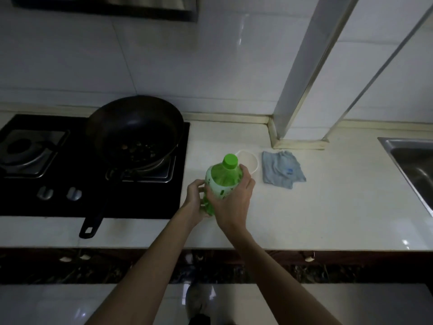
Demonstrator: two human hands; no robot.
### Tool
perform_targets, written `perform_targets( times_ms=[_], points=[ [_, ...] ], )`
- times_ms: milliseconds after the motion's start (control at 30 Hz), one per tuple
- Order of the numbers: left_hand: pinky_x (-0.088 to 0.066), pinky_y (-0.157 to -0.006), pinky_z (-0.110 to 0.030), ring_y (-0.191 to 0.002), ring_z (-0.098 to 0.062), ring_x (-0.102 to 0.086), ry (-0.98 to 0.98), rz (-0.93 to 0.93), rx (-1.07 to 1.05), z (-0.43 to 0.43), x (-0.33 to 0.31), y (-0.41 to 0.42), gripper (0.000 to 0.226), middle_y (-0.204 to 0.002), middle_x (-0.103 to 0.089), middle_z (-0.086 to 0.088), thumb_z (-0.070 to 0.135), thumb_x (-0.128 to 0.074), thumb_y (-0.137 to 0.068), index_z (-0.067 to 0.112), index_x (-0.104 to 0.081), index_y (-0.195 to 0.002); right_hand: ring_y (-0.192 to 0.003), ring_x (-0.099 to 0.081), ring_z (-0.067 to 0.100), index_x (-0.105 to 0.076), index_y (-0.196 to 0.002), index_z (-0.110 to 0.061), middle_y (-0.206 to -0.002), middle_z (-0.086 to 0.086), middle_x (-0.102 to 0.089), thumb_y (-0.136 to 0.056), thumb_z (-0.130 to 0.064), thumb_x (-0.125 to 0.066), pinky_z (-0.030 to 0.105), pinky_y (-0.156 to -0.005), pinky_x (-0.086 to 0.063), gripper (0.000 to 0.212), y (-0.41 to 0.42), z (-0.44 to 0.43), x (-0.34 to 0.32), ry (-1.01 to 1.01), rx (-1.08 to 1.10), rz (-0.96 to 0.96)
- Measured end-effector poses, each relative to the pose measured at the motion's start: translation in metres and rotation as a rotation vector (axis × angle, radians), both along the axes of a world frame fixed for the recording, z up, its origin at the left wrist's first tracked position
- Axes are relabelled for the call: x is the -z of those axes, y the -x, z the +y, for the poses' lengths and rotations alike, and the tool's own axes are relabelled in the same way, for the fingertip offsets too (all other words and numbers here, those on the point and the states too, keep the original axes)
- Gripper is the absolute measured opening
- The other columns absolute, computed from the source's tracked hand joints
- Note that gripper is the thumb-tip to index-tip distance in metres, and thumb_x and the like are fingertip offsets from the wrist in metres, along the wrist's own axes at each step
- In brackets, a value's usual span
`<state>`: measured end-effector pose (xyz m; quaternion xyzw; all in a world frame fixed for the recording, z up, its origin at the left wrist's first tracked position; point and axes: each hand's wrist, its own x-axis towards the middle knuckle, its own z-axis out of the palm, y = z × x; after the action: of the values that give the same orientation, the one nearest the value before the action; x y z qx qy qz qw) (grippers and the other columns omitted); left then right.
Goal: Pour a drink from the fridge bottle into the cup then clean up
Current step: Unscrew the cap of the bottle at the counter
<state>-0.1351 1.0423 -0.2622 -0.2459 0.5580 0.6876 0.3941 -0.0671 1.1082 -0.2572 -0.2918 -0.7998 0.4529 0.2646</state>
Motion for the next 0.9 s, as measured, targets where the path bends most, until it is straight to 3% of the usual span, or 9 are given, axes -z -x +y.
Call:
perform_targets(
  times_ms=[200, 333, 400, 533, 600, 733, 900],
  points=[
    [-0.040, -0.038, -0.015, -0.037, -0.018, -0.054, -0.020, -0.005, 0.002, 0.011, 0.032, 0.006, 0.036, -0.049, -0.059, -0.007, 0.029, -0.043, -0.092, 0.009, -0.058, -0.066, -0.114, -0.047, 0.027, -0.025, -0.148, -0.021, -0.125, 0.011, -0.041, -0.068, -0.030, -0.085, 0.046, -0.091, -0.051, 0.101, 0.007, 0.009, 0.027, -0.025, 0.009, -0.062],
    [-0.038, -0.037, -0.013, -0.036, -0.012, -0.054, -0.048, 0.046, 0.015, 0.018, 0.052, 0.009, 0.039, -0.044, -0.058, 0.000, 0.024, -0.039, -0.095, 0.010, -0.055, -0.062, -0.113, -0.046, 0.027, -0.026, -0.148, -0.020, -0.123, 0.010, -0.040, -0.066, -0.029, -0.087, 0.046, -0.091, -0.050, 0.103, 0.007, 0.015, 0.040, -0.003, -0.012, -0.071],
    [-0.040, -0.042, -0.016, -0.046, -0.013, -0.057, -0.032, 0.087, 0.028, 0.021, 0.057, 0.009, 0.040, -0.051, -0.061, 0.000, 0.027, -0.038, -0.095, 0.012, -0.059, -0.065, -0.113, -0.046, 0.027, -0.028, -0.147, -0.018, -0.123, 0.010, -0.039, -0.066, -0.029, -0.088, 0.047, -0.090, -0.051, 0.101, 0.010, 0.018, 0.042, -0.001, -0.015, -0.058],
    [-0.042, -0.065, -0.030, -0.086, -0.027, -0.056, -0.024, 0.158, 0.038, 0.025, 0.068, 0.012, 0.038, -0.092, -0.062, -0.013, 0.041, -0.043, -0.089, 0.012, -0.067, -0.089, -0.115, -0.045, 0.028, -0.026, -0.144, -0.023, -0.125, 0.011, -0.037, -0.066, -0.033, -0.086, 0.049, -0.089, -0.052, 0.099, 0.015, 0.019, 0.045, -0.006, -0.027, -0.056],
    [-0.043, -0.071, -0.033, -0.091, -0.027, -0.056, -0.026, 0.158, 0.008, 0.026, 0.070, 0.013, 0.037, -0.098, -0.062, -0.015, 0.039, -0.043, -0.092, 0.012, -0.069, -0.091, -0.118, -0.044, 0.028, -0.026, -0.144, -0.024, -0.127, 0.012, -0.037, -0.066, -0.035, -0.086, 0.050, -0.090, -0.052, 0.099, 0.018, 0.019, 0.046, 0.006, -0.029, -0.063],
    [-0.042, -0.077, -0.037, -0.097, -0.029, -0.055, -0.029, 0.154, -0.040, 0.026, 0.076, 0.014, 0.038, -0.103, -0.062, -0.018, 0.044, -0.053, -0.080, 0.012, -0.070, -0.091, -0.121, -0.043, 0.028, -0.025, -0.142, -0.025, -0.129, 0.013, -0.036, -0.065, -0.032, -0.087, 0.050, -0.091, -0.051, 0.099, 0.021, 0.020, 0.050, 0.020, -0.040, -0.071],
    [-0.046, -0.097, -0.052, -0.114, -0.039, -0.061, -0.017, 0.196, -0.058, 0.022, 0.086, 0.019, 0.048, -0.117, -0.068, -0.021, 0.042, -0.053, -0.093, 0.001, -0.069, -0.112, -0.118, -0.042, 0.025, -0.024, -0.141, -0.024, -0.128, 0.012, -0.035, -0.063, -0.025, -0.089, 0.046, -0.093, -0.051, 0.101, 0.025, 0.021, 0.052, 0.025, -0.045, -0.083]
  ],
)
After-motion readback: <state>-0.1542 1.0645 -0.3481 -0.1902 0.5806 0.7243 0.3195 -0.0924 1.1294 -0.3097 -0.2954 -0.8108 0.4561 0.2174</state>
